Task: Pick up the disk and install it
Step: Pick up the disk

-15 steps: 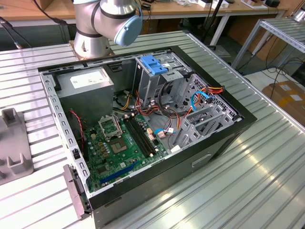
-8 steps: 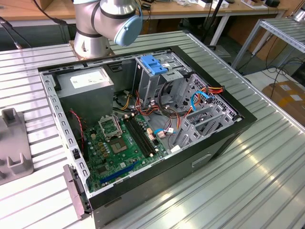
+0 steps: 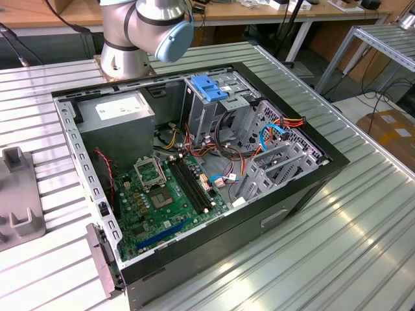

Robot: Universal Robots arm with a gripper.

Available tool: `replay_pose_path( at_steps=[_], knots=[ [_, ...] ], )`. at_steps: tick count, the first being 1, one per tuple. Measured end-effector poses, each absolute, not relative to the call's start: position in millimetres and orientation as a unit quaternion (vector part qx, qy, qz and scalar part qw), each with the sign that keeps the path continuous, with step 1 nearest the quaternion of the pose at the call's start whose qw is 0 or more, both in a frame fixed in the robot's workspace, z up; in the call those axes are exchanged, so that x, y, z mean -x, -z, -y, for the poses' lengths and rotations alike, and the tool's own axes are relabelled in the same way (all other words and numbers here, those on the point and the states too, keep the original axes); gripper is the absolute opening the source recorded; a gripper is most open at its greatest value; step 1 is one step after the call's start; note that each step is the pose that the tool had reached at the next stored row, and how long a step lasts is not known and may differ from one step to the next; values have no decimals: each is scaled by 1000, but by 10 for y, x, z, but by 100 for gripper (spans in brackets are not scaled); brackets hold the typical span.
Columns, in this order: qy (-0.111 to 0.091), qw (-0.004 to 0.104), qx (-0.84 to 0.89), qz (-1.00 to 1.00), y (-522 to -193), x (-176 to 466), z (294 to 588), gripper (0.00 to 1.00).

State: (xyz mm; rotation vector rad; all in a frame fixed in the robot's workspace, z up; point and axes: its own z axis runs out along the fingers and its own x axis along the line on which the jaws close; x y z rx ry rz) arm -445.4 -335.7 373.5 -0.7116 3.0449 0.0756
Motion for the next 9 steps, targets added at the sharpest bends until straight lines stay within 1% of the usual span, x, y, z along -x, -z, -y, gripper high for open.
replay_pose_path(
  at_steps=[9],
  knots=[
    [-24, 7, 237, -971, -3734, 4454, 3350, 10]
  ],
)
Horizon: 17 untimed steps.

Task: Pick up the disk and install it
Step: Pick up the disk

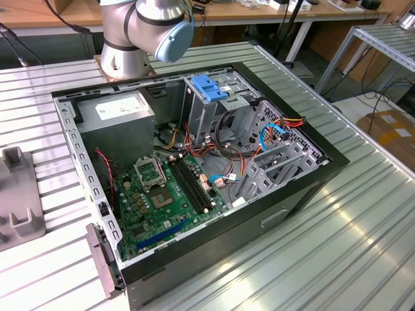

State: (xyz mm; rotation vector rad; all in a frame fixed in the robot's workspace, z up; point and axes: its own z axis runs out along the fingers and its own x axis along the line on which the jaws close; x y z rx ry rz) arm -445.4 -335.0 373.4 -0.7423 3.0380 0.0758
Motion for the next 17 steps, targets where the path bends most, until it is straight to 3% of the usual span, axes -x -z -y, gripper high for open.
replay_pose_path(
  at_steps=[17],
  knots=[
    [-24, 6, 265, -964, -3734, 4454, 3345, 10]
  ],
)
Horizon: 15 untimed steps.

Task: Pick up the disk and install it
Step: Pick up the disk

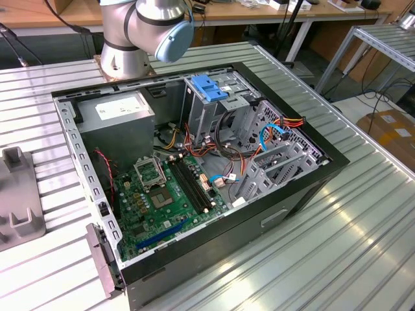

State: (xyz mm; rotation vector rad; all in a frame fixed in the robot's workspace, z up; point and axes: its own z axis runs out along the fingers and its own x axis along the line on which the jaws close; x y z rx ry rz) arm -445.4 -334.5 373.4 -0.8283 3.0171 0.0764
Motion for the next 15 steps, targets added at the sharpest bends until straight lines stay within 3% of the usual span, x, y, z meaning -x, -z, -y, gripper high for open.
replay_pose_path(
  at_steps=[15],
  knots=[
    [-25, 5, 303, -953, -3735, 4454, 3345, 10]
  ],
)
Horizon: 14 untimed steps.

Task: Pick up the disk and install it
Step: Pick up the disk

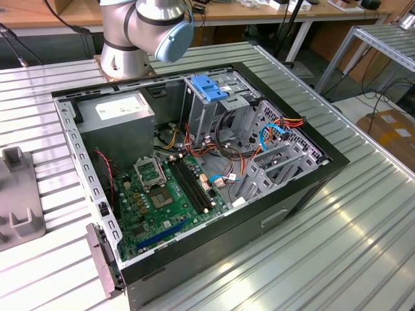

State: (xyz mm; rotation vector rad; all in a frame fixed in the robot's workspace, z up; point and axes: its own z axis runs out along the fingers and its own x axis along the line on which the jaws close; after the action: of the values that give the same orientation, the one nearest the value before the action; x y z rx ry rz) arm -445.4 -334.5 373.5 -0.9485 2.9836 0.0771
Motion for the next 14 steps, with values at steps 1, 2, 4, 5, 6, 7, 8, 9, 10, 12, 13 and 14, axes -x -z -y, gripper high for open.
replay_pose_path(
  at_steps=[1, 2, 4, 5, 6, 7, 8, 9, 10, 12, 13, 14],
  knots=[
    [-25, 5, 307, -951, -3735, 4454, 3345, 10],
    [-25, 5, 310, -950, -3735, 4454, 3345, 10],
    [-25, 5, 316, -949, -3734, 4454, 3345, 10],
    [-25, 5, 318, -948, -3734, 4454, 3345, 10],
    [-25, 5, 319, -947, -3734, 4454, 3345, 10],
    [-25, 5, 321, -947, -3734, 4454, 3345, 10],
    [-25, 4, 324, -946, -3735, 4454, 3345, 10],
    [-25, 4, 326, -945, -3735, 4454, 3345, 10],
    [-25, 4, 328, -944, -3734, 4454, 3345, 10],
    [-25, 4, 333, -943, -3734, 4454, 3345, 10],
    [-25, 4, 334, -942, -3735, 4454, 3345, 10],
    [-25, 4, 337, -941, -3734, 4454, 3345, 10]
  ],
)
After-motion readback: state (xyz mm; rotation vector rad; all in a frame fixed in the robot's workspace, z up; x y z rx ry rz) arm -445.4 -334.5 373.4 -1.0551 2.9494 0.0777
